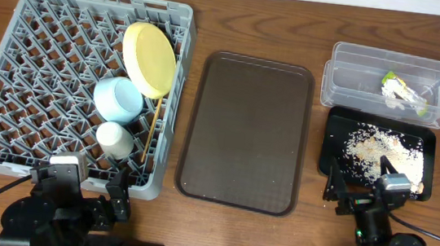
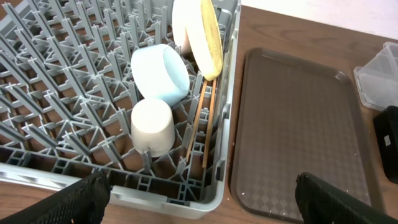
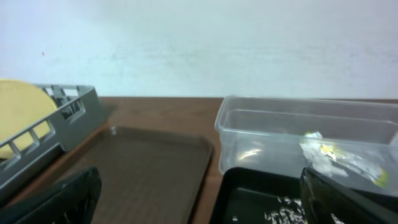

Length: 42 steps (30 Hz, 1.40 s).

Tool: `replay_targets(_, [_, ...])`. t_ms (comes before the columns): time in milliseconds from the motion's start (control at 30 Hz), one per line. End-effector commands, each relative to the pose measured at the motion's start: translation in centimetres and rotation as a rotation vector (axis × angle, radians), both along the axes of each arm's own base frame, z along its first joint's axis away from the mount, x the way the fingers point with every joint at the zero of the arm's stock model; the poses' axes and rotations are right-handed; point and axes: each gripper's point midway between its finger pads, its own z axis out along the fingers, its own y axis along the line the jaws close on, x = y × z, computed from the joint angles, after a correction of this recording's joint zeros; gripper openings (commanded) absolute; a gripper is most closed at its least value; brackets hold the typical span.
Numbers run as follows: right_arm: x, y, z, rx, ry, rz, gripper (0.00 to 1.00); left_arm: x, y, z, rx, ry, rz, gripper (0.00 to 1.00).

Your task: Sort waste into correct bins and load items into the dishwasher

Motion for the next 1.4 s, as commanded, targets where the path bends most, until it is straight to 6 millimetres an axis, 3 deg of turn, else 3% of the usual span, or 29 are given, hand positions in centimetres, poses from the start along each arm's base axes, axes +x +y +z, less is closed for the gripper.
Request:
replay_targets(0, [0.5,0.5,-1.4,-0.031,-0.028,0.021,0.99,0.0,-0.1,-0.2,-0.007,0.005,-0.002,0.96])
replay_targets(333, [1.6,-0.9,-3.7,-0.032,-0.04,-0.066,0.99,0.0,-0.1,-0.2,-0.007,0.005,-0.002,0.96])
replay_targets(433, [1.6,-1.6,-5.3,-0.045,0.026,-0.104,0.99,0.0,-0.1,-0.2,-0.007,0.005,-0.002,0.96])
replay_targets(1367, [1.6,-1.5,-5.2,-0.043,0.021,-0.099,0.99,0.0,-0.1,-0.2,-0.007,0.005,-0.002,0.97])
